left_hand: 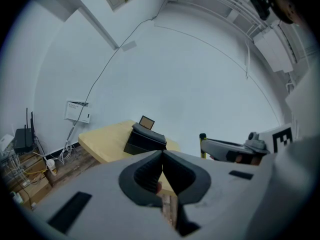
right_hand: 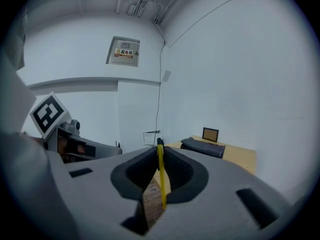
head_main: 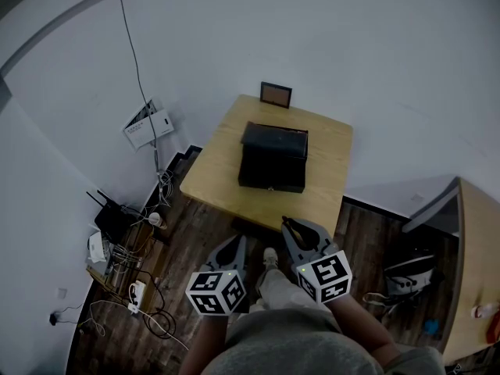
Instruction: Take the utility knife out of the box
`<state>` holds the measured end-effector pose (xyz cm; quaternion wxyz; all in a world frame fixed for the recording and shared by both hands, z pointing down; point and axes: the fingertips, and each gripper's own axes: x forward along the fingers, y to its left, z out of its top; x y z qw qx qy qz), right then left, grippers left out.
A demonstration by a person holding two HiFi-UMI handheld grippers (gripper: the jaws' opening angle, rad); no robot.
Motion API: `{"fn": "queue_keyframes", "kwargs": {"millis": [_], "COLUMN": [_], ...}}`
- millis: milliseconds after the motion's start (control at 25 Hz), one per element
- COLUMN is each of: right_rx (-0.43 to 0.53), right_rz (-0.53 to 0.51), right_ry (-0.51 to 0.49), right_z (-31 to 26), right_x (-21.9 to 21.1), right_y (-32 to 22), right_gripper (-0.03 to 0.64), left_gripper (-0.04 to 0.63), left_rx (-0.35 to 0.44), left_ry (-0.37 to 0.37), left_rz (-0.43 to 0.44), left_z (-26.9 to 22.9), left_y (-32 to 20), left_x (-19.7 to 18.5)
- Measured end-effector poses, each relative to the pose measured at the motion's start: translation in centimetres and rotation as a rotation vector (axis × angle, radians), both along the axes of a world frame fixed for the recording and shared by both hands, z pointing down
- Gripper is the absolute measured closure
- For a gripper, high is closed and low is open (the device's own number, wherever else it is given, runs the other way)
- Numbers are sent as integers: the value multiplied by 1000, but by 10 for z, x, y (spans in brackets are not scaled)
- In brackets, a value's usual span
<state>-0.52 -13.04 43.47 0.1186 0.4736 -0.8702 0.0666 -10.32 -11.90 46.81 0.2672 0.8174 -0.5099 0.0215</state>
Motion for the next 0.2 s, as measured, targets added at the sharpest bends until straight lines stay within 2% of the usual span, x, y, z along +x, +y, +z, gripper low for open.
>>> {"fn": "queue_keyframes", "kwargs": {"millis": [200], "right_rx": [8], "right_rz": [-3], "right_ry": [-11], "right_z": [-2], "right_x": [-1], "right_y": [-5], "right_gripper": [580], "left_gripper": [592], "left_rx": [-2], "left_ry": [-4], "left_rz": [8], "left_z": [1], "left_y": [-3], "left_x": [2]}}
